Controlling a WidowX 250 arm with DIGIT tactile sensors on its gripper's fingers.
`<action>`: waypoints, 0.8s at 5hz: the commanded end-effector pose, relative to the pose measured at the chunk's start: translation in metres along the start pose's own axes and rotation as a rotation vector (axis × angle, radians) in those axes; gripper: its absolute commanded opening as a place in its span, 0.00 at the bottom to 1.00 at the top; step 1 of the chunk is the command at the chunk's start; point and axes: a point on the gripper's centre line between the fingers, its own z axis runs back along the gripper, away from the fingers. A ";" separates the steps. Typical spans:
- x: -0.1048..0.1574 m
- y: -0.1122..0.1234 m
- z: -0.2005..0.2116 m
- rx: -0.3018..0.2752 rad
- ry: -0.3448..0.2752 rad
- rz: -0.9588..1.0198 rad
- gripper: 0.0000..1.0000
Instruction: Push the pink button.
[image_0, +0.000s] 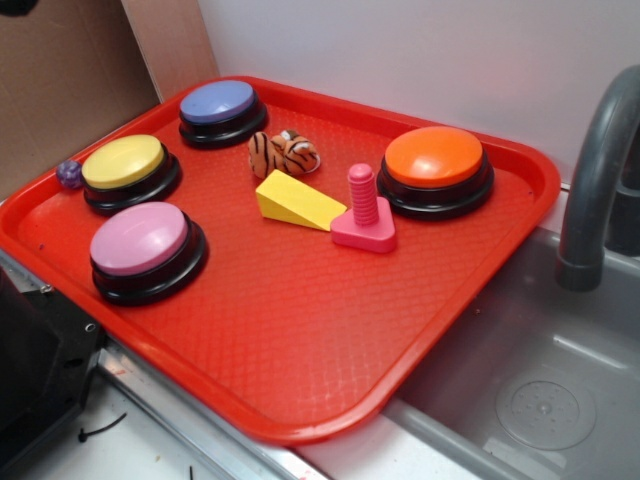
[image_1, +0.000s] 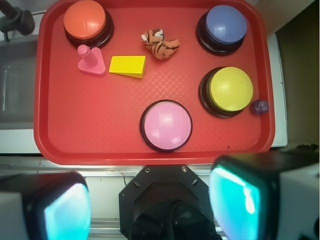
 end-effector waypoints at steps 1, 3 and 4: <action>0.000 0.000 0.000 0.000 0.000 0.000 1.00; 0.029 0.034 -0.086 0.154 0.081 0.056 1.00; 0.025 0.058 -0.124 0.157 0.090 0.056 1.00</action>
